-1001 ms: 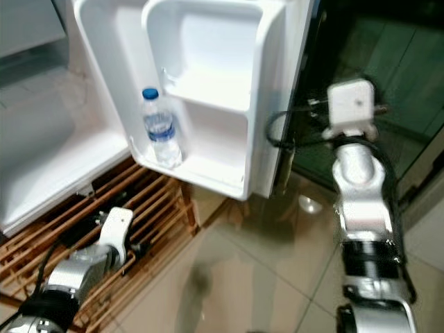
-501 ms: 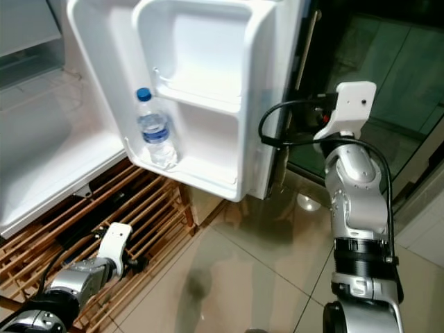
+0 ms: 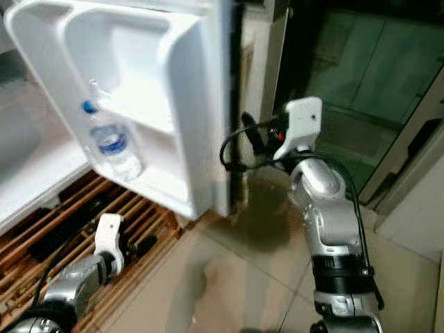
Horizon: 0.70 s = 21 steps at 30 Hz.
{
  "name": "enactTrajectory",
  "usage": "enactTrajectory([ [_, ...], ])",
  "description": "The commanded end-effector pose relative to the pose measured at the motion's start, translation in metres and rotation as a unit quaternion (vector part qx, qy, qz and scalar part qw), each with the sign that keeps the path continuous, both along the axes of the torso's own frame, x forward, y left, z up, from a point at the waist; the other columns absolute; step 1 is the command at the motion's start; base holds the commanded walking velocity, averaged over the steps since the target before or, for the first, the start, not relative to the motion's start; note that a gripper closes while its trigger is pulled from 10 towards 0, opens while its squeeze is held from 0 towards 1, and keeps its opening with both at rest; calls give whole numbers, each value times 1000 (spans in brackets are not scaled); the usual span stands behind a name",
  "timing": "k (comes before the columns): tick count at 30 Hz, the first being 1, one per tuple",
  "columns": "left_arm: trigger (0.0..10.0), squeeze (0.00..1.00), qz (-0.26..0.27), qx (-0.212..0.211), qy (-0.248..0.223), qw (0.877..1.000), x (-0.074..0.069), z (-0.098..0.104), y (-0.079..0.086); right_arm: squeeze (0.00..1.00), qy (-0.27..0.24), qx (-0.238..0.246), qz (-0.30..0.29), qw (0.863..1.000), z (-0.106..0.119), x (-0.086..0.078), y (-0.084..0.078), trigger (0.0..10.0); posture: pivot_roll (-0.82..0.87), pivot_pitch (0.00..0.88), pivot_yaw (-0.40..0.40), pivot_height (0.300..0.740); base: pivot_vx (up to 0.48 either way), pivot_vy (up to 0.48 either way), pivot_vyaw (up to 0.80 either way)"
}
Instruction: Restocking fridge
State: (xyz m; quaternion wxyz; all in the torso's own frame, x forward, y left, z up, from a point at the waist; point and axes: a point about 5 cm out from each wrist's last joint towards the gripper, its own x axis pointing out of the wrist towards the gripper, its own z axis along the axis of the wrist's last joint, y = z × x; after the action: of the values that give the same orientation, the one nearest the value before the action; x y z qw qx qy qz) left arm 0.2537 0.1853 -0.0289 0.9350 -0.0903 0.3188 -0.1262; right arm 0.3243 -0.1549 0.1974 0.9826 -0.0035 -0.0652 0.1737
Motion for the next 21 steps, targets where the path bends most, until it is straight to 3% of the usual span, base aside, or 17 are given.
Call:
enactTrajectory([
  [1,10000,0,20,-3,6,1000,-5,-3,9,24,-4,10,30,999,5,-1,14,10000,-87,0,66,740,0,0,0],
  [7,10000,0,13,17,22,1000,-9,-8,10,24,-1,15,50,999,4,-2,25,10000,-85,0,66,740,0,0,0],
  [8,10000,0,15,35,41,998,-13,-13,13,20,-2,29,66,997,7,0,35,10000,-85,0,66,740,0,0,0],
  [12,10000,0,4,74,80,994,-22,-21,17,24,-4,43,85,995,12,2,48,10000,-86,0,68,740,0,0,0],
  [13,10000,0,-13,107,117,987,-31,-28,21,24,-6,51,108,993,15,2,62,10000,-85,0,70,740,0,0,0],
  [16,10000,0,-32,141,171,975,-49,-37,32,24,-10,62,152,986,22,0,86,10000,-83,0,68,740,0,0,0],
  [18,10000,0,-39,158,185,969,-56,-41,35,20,-12,66,160,985,24,-1,91,10000,-82,0,67,740,0,0,0],
  [20,10000,0,-46,186,221,956,-78,-51,43,24,-10,95,183,979,32,-2,110,10000,-81,0,65,740,0,0,0],
  [21,10000,0,-46,186,221,956,-78,-51,43,24,-10,95,183,979,32,-2,110,10000,-81,0,65,740,0,0,0],
])
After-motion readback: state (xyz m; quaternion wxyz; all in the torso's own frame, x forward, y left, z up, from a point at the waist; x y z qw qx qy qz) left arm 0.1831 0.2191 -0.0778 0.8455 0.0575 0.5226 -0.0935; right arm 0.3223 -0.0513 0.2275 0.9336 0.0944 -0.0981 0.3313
